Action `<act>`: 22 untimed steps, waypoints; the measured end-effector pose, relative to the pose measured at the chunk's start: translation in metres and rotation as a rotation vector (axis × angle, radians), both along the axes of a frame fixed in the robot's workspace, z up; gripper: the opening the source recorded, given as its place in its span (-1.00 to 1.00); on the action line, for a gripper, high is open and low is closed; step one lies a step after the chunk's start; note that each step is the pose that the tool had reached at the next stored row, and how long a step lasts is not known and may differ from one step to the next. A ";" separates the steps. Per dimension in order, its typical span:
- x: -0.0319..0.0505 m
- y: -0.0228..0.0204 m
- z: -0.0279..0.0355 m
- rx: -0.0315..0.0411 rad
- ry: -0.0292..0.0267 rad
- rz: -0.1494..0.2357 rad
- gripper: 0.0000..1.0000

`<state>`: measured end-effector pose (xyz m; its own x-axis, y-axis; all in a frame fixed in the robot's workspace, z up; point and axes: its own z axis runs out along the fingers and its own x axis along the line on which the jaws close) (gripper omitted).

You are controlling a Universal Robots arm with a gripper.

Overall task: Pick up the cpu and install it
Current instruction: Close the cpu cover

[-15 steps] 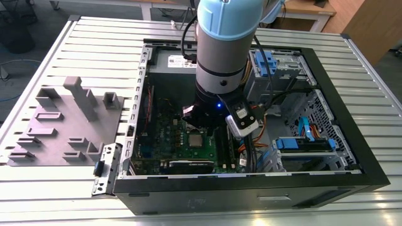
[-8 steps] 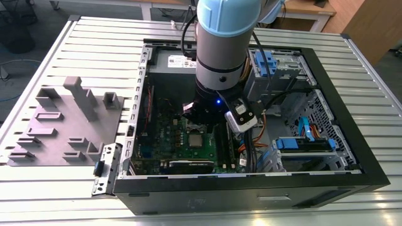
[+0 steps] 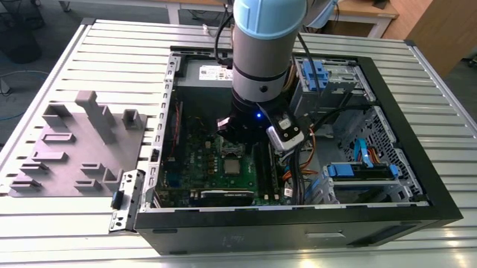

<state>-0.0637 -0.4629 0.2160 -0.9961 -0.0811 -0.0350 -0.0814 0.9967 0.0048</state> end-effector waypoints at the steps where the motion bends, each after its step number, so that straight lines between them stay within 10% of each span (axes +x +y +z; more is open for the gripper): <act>1: 0.0000 0.0000 -0.0004 0.0001 -0.0003 0.017 -0.79; 17: 0.0000 0.0001 -0.0037 0.0002 -0.0016 0.287 -0.79; 22: 0.0000 0.0000 -0.0037 0.0002 -0.0016 0.300 -0.79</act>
<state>-0.0637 -0.4629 0.2123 -0.9276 -0.3719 -0.0366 -0.3723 0.9281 0.0046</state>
